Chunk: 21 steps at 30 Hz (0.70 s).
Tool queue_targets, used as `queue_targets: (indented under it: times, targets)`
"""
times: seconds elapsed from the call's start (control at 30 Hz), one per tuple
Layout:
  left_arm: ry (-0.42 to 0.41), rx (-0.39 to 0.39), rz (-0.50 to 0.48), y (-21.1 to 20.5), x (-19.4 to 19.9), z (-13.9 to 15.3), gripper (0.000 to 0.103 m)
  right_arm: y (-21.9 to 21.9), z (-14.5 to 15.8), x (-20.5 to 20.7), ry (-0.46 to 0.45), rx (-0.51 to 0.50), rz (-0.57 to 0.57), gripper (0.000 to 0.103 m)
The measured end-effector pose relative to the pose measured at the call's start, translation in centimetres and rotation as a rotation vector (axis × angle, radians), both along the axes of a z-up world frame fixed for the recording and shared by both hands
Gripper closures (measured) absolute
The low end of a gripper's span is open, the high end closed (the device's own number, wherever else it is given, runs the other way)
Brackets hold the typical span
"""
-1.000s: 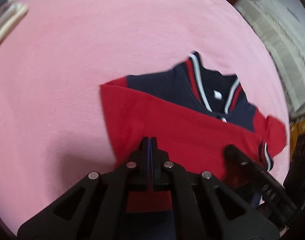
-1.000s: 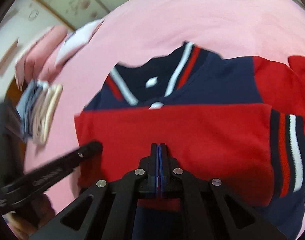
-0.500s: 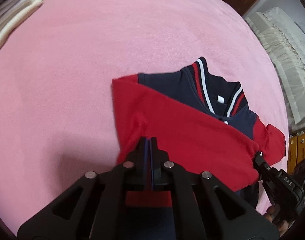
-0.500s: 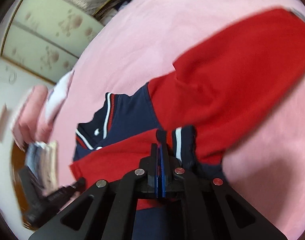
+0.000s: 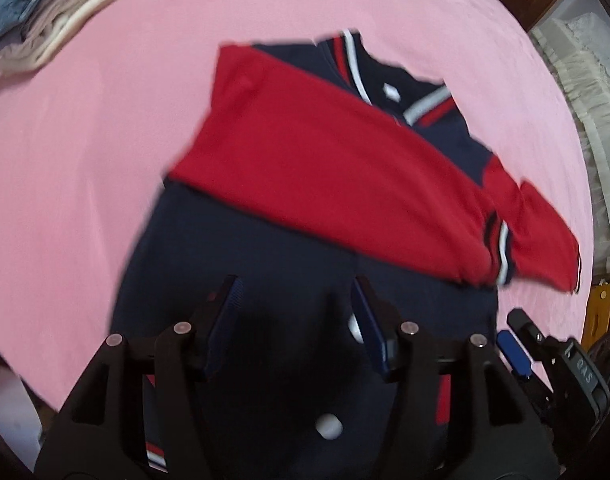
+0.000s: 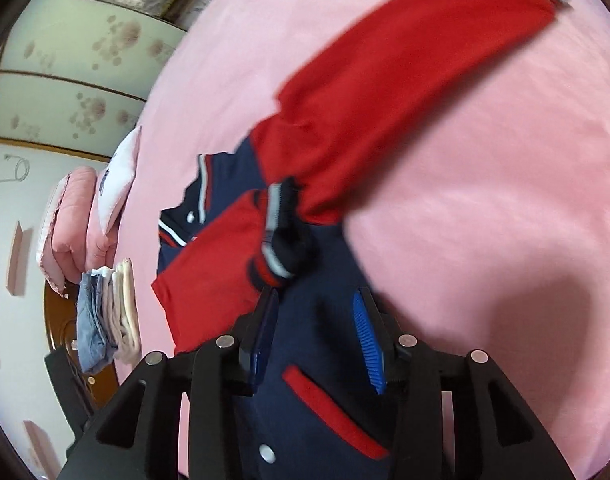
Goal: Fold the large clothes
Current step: 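Grasp the other red sleeve cuff with the right gripper and lift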
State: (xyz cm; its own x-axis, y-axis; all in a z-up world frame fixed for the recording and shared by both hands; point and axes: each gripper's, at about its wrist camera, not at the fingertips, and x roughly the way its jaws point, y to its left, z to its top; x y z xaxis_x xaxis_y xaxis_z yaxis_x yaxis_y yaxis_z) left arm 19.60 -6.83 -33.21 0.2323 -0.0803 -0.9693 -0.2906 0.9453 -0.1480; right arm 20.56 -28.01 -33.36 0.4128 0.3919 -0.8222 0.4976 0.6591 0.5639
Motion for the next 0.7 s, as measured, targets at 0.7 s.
queue_targets:
  times: [0.7]
  targets:
    - [0.150,0.027,-0.148,-12.1,-3.5,0.7,0.044,-19.1,-2.7,1.9,-0.002,-0.052,-0.322,0.063]
